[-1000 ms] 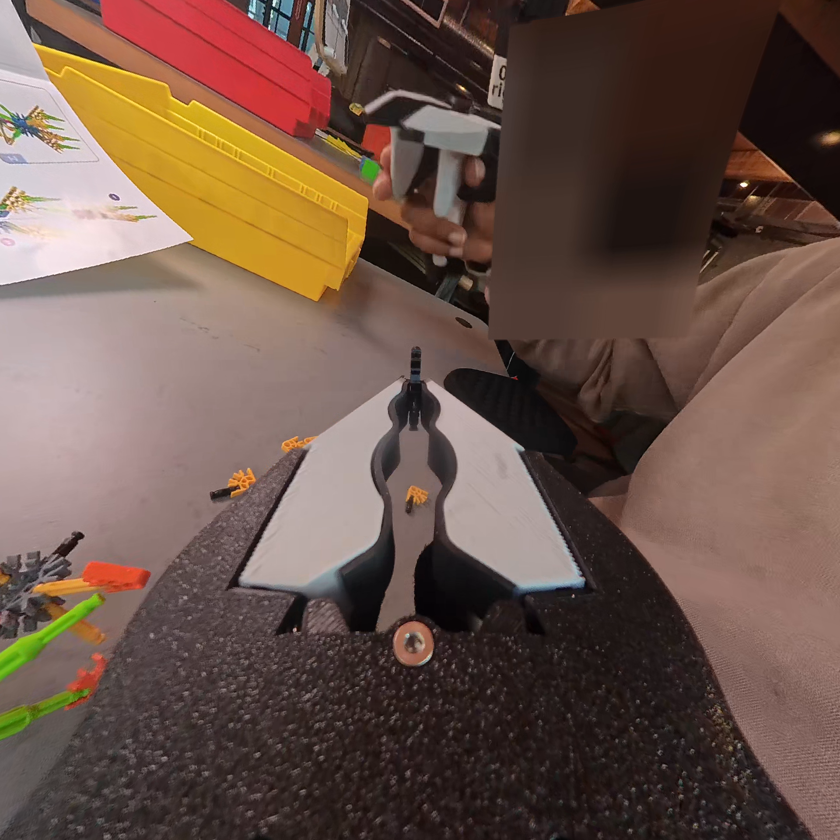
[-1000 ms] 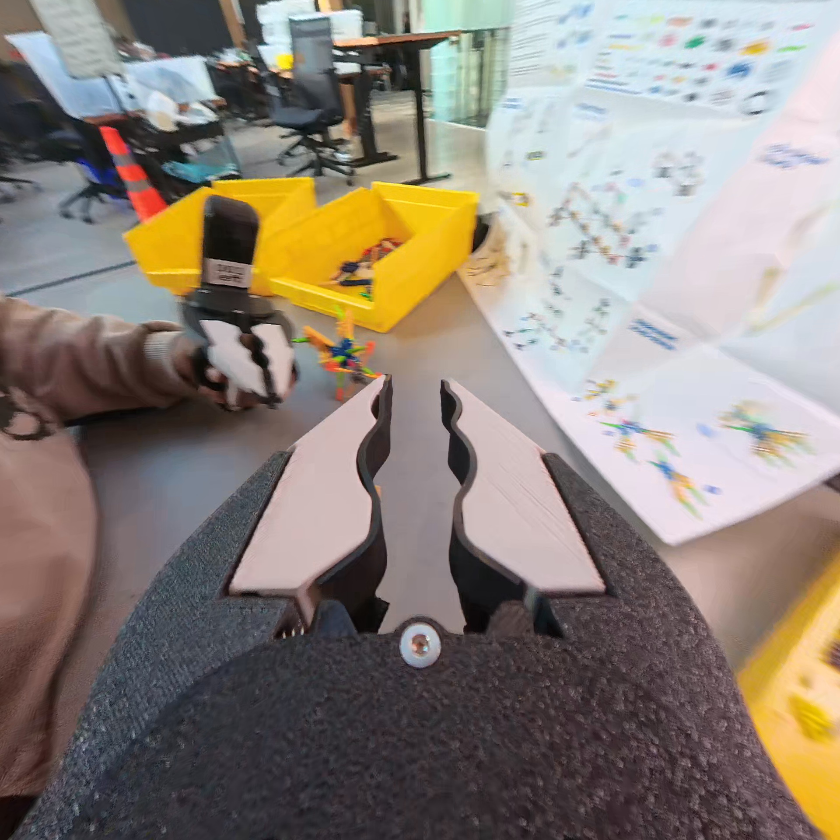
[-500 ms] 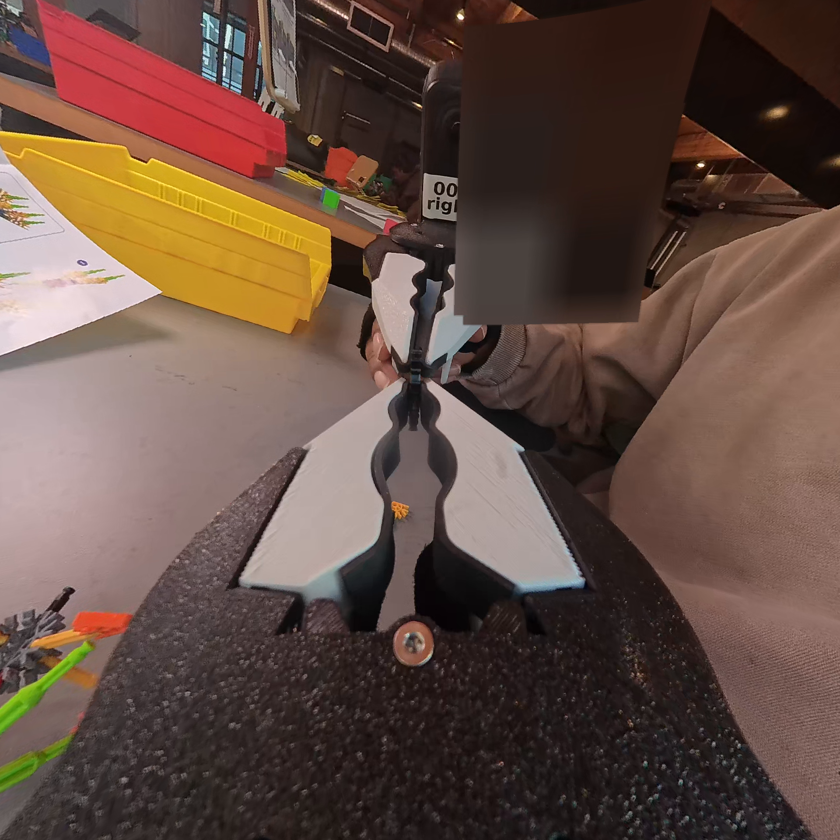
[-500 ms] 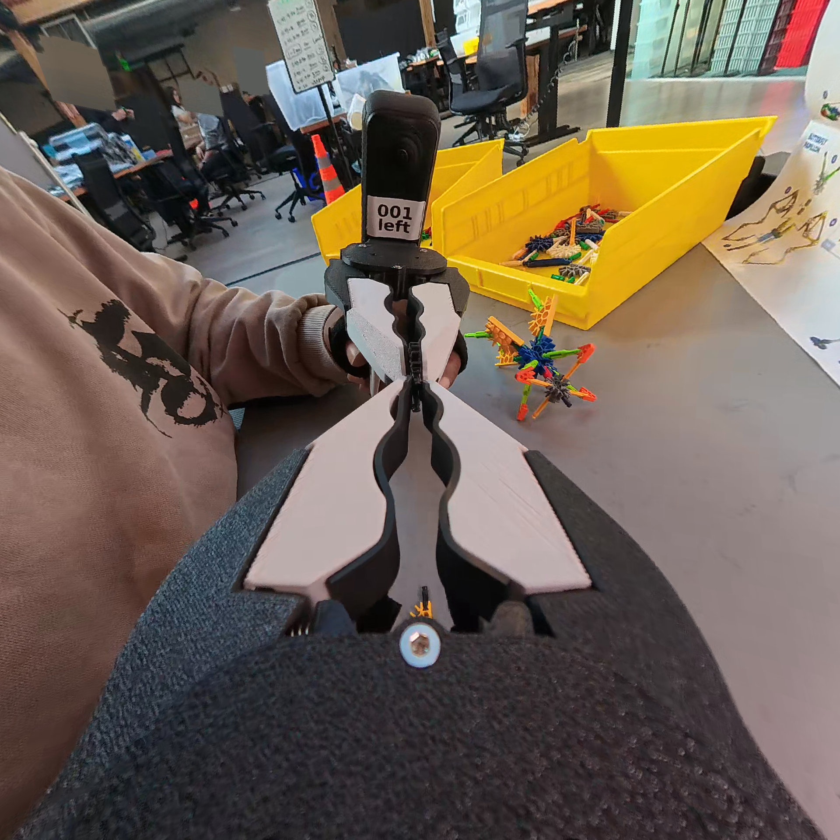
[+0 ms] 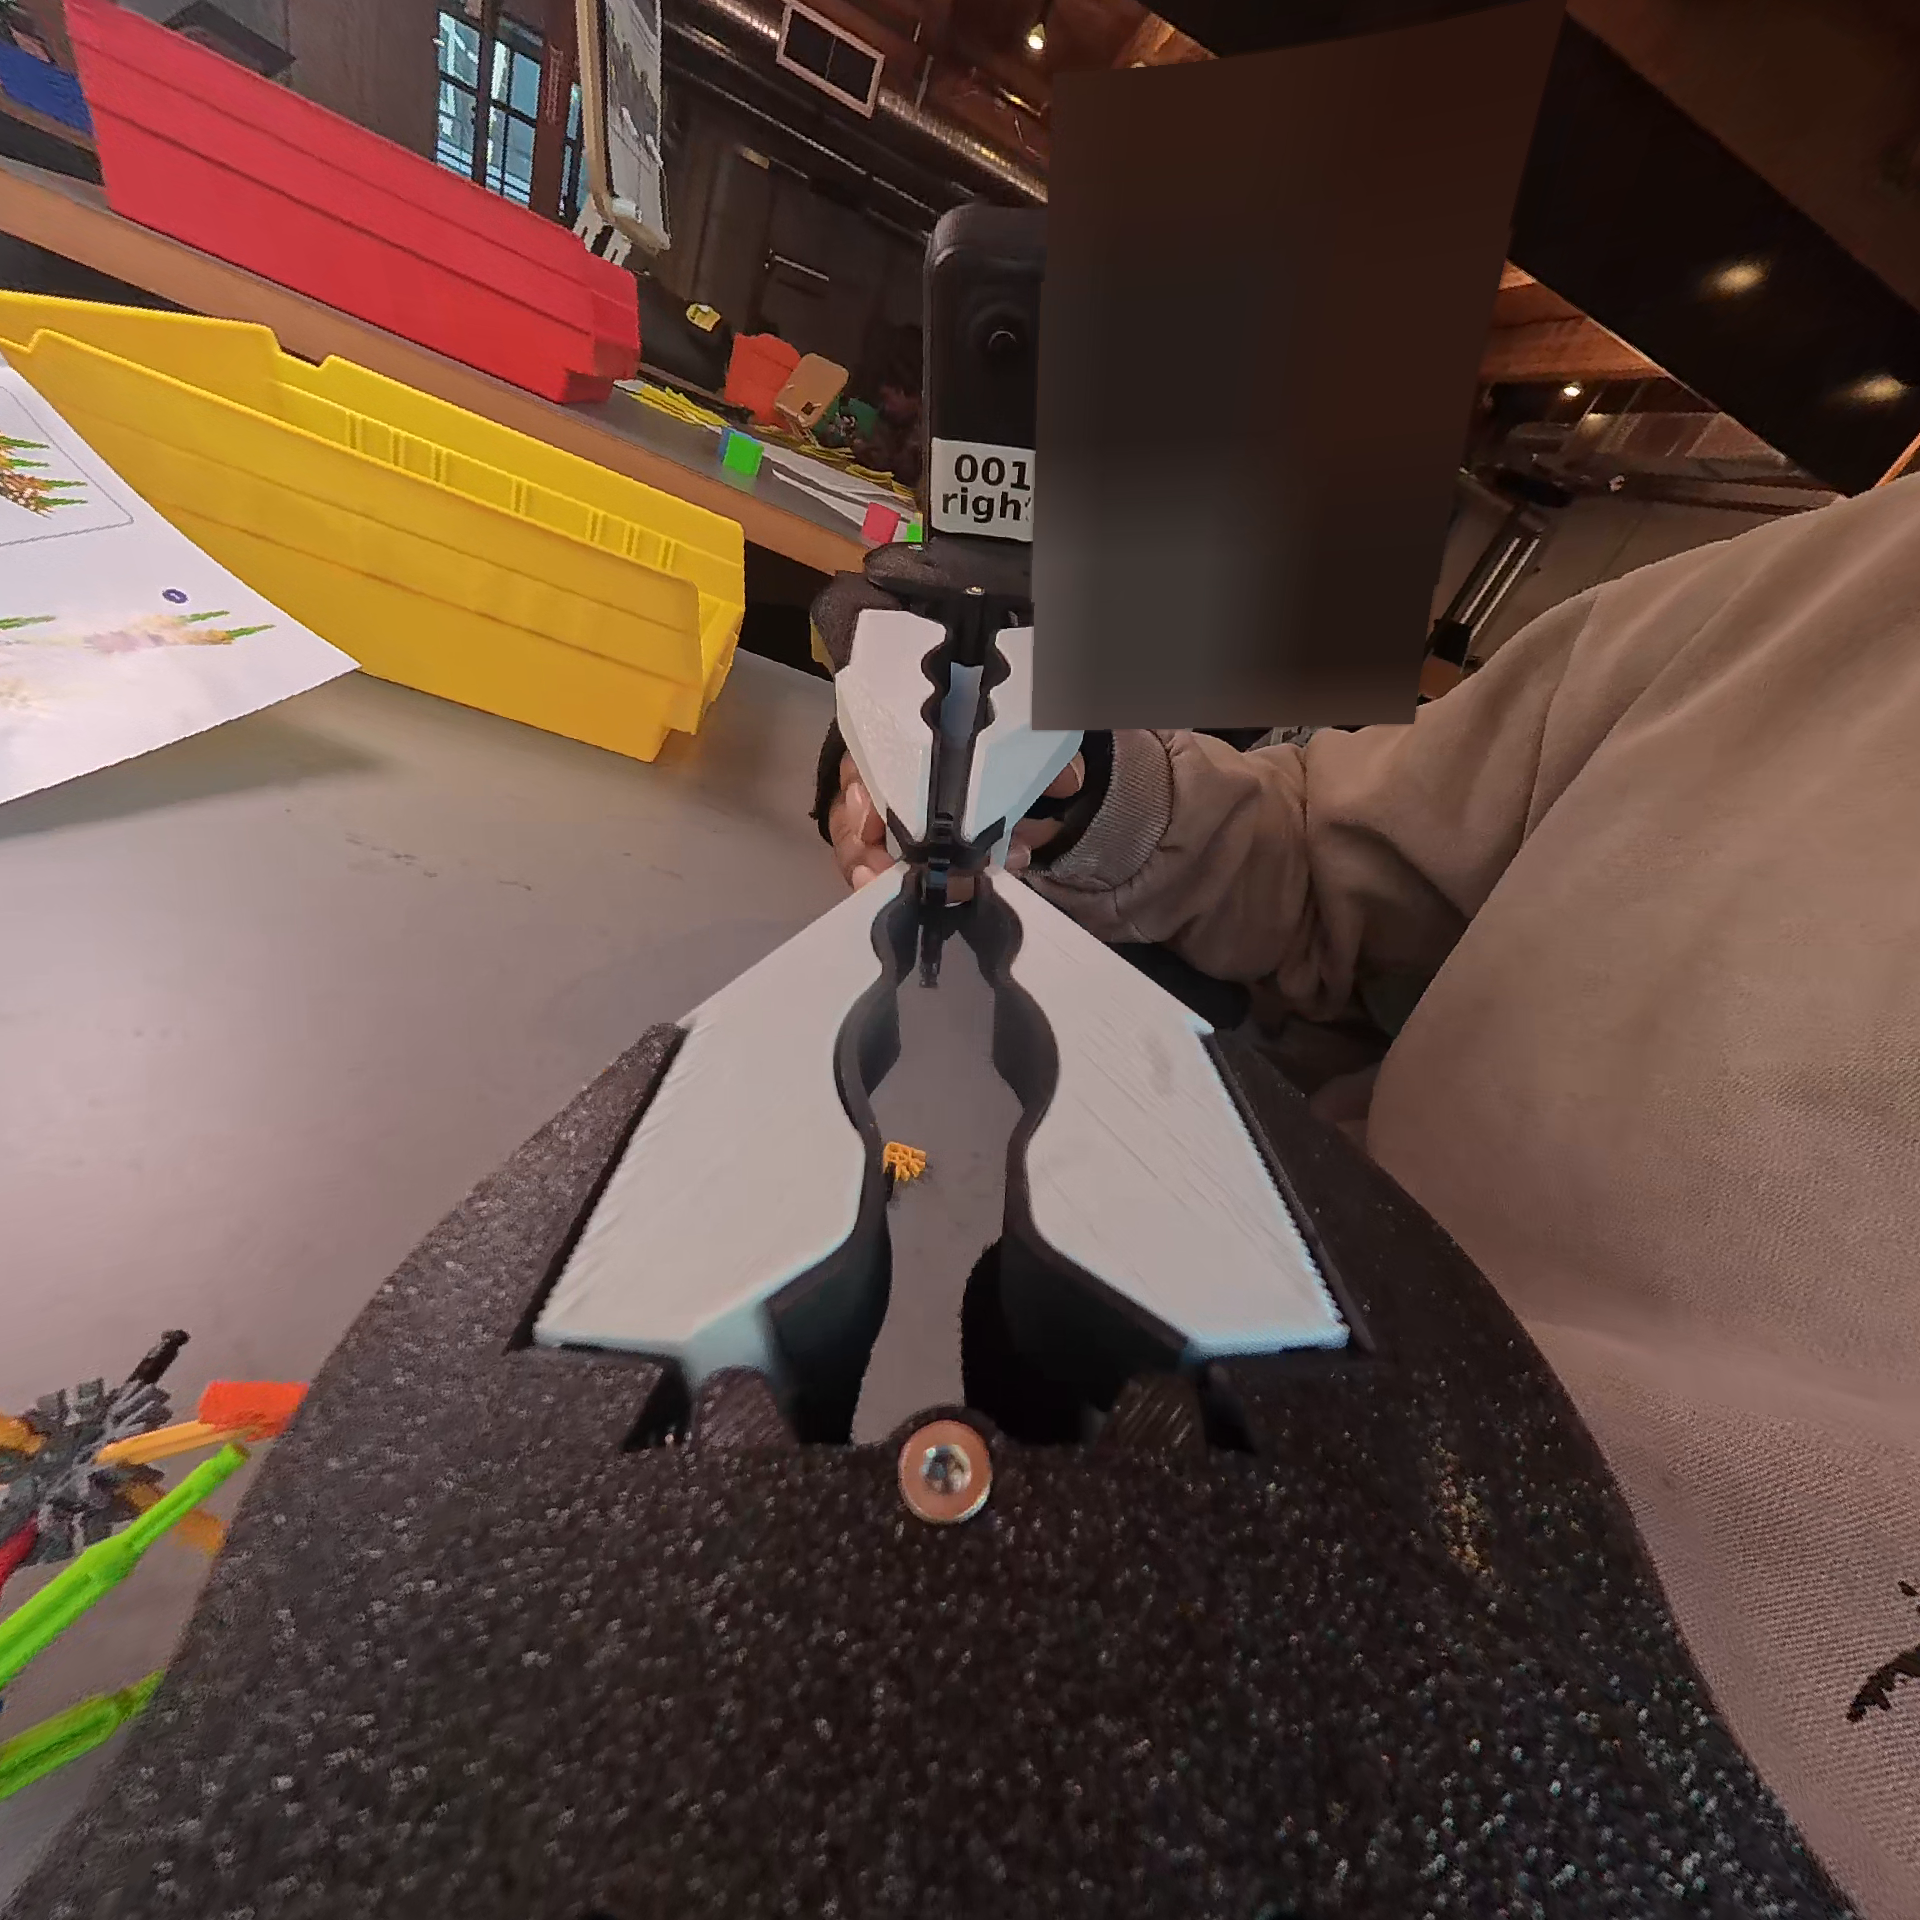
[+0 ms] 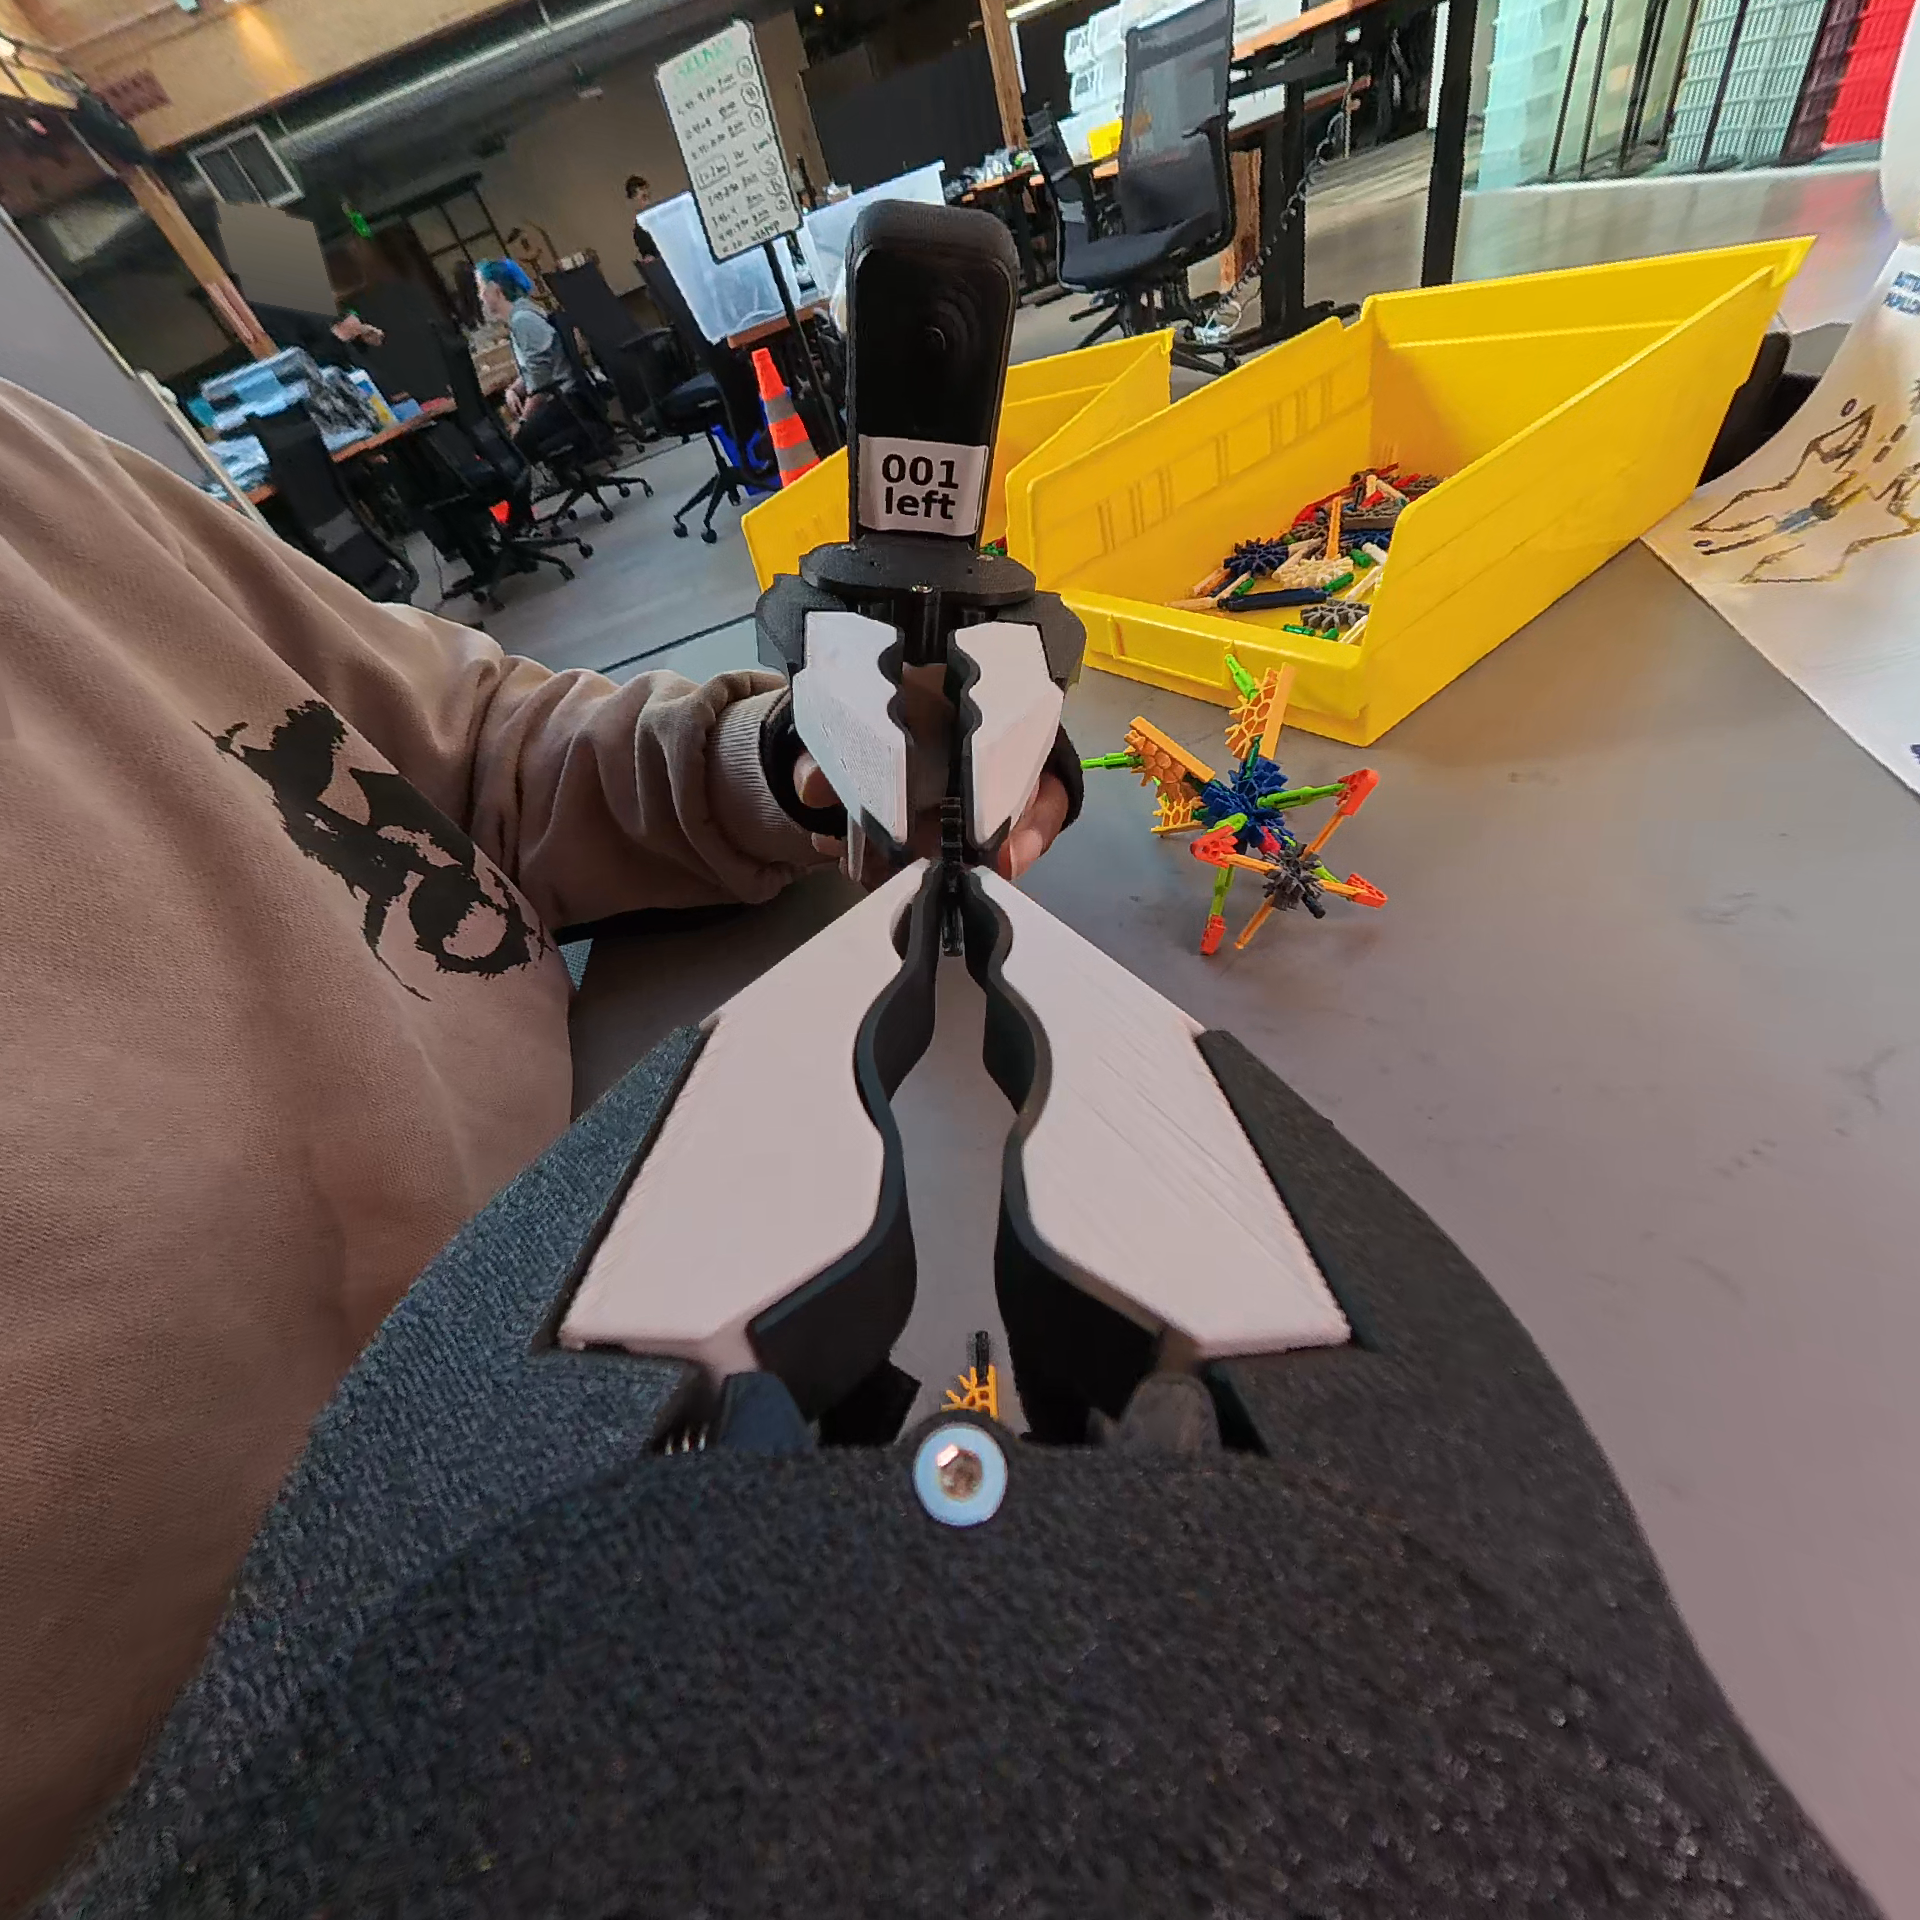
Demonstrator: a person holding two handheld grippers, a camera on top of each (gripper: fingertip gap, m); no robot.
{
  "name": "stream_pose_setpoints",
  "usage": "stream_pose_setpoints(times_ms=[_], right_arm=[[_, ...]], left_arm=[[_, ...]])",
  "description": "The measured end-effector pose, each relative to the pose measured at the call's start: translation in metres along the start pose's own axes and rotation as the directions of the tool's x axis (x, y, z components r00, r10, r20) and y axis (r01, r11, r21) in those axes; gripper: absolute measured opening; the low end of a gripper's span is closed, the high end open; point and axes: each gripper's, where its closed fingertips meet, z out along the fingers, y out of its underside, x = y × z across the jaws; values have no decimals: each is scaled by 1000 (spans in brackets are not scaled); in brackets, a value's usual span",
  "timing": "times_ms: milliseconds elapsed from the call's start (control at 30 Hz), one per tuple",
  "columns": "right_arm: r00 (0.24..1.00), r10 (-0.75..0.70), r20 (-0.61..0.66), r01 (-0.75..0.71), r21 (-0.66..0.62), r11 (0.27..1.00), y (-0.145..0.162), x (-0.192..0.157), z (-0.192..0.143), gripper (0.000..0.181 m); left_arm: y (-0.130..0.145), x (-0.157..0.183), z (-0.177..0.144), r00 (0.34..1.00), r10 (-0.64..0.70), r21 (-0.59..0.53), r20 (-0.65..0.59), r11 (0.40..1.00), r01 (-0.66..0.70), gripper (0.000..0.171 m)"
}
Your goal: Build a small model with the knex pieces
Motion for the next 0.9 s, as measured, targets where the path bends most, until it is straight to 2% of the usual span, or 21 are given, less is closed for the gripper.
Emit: stream_pose_setpoints(times_ms=[133,233,367,467,600,733,900], right_arm=[[1000,-6,-10,6,-4,1000,3,0,2,1],[999,-2,40,1,18,1000,1,-8,2,0],[980,21,197,-30,44,999,-2,-29,1,0],[939,44,342,-59,35,998,-2,-48,1,1],[845,120,521,-147,12,989,-1,-63,0,0],[696,215,685,-261,-37,965,2,-72,0,0],[498,309,810,-336,-148,930,6,-78,0,0]], left_arm=[[4,-2,-1,999,36,-34,17,999,-36,4],[2,6,-2,999,30,-25,-43,999,-32,3],[2,28,-2,984,51,-26,-168,998,-56,2],[4,45,-3,961,59,-23,-269,997,-67,2],[7,57,-3,938,67,-19,-341,997,-78,1],[12,65,-3,912,64,-17,-404,997,-77,2],[15,71,-3,886,41,-7,-462,999,-50,2]])
